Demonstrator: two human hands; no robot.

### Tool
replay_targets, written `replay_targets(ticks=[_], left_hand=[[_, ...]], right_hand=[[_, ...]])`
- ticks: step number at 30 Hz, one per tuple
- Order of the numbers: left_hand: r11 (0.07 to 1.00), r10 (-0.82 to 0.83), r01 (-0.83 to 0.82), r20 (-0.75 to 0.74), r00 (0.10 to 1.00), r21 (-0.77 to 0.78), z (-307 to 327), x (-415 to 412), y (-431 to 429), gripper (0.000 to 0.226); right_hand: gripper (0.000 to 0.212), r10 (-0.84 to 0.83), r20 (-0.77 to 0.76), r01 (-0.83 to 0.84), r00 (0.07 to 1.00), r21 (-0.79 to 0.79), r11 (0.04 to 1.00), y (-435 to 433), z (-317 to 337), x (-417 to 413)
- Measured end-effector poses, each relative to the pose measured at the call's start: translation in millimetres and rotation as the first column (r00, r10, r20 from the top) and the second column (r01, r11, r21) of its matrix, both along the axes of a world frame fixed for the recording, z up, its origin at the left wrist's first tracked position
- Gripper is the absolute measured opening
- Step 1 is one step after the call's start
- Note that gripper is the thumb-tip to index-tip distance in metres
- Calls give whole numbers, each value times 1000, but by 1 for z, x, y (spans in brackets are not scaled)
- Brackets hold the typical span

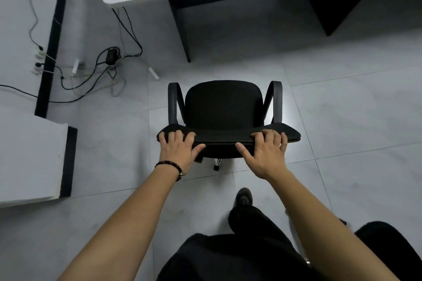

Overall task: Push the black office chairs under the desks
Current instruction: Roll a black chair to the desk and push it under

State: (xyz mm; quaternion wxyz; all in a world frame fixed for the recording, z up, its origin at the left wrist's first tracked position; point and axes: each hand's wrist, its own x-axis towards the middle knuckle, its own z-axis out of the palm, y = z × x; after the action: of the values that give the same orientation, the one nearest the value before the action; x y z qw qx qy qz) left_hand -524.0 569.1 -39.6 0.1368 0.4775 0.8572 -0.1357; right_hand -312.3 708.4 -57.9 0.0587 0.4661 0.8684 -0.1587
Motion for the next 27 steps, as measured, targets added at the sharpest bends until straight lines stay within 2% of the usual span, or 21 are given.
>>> replay_targets(ticks=[8, 17, 22, 27], left_hand=[[999, -49, 48, 71, 996, 12, 6, -41, 167, 60], [970, -227, 220, 68, 971, 101, 1, -116, 319, 65], [961, -257, 247, 69, 964, 125, 2, -149, 366, 64], [970, -213, 204, 57, 975, 134, -1, -167, 390, 62]], right_hand=[[83, -27, 92, 31, 995, -45, 999, 164, 11, -37], [97, -172, 143, 177, 975, -23, 984, 295, 8, -92], [110, -168, 212, 177, 963, -25, 984, 346, 10, -119], [106, -130, 215, 140, 968, -31, 990, 378, 10, -142]])
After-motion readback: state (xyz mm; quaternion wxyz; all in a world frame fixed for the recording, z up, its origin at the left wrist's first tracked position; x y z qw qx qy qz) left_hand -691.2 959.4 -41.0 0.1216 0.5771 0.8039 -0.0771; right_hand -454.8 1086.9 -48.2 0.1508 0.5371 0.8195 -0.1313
